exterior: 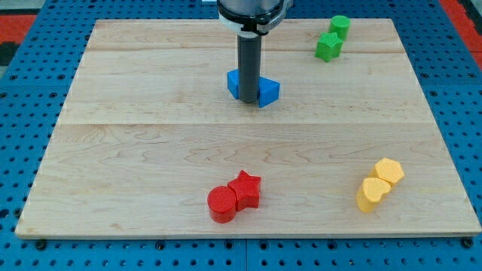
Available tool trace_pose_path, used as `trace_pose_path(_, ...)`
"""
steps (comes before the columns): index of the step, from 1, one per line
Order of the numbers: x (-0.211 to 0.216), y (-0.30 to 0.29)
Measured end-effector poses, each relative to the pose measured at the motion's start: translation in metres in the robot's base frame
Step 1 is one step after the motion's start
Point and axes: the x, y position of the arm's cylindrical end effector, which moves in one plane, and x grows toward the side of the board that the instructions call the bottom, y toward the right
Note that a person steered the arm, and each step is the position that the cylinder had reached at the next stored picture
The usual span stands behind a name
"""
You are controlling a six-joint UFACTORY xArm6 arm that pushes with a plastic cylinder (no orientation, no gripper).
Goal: Point your arm to the green circle
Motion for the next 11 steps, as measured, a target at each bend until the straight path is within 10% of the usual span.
trace_pose_path(4, 0.059, 0.098)
trace_pose_path(8, -0.154, 0.243)
trace_pose_path(10, -0.191, 0.175)
trace_pose_path(11, -0.142, 0.147)
